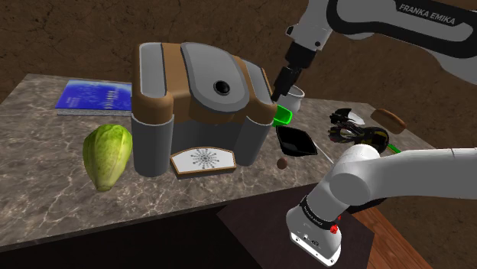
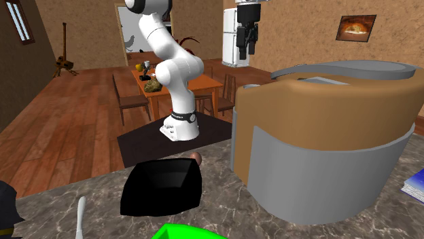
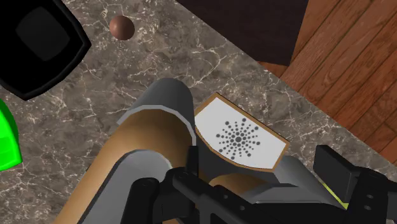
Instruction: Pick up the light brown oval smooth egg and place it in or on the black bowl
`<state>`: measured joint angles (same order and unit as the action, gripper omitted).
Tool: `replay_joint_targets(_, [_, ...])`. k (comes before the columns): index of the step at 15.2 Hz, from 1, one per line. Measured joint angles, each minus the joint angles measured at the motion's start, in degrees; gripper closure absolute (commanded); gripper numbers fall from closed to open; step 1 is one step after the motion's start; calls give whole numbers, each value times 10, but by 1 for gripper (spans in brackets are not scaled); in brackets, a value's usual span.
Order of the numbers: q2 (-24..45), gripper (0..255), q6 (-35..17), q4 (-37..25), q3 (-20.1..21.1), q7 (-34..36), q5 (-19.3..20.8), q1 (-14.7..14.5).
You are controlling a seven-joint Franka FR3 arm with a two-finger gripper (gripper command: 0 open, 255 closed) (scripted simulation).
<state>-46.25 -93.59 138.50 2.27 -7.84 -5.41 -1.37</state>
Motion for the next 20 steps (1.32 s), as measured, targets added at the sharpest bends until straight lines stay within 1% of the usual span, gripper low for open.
replay_joint_targets(1, [0,0,0,0,0,0,0,0])
replay_joint_targets(3, [-5,0,-14,22,-6,-4,4,5])
replay_joint_targets(7, [-13,0,-59,85,-27,-17,19,23])
replay_joint_targets(13, [-13,0,-137,178,-67,-42,51,60])
replay_joint_targets(19, [18,0,-225,249,-115,-74,91,108])
replay_joint_targets(20, [34,0,-245,257,-123,-78,98,116])
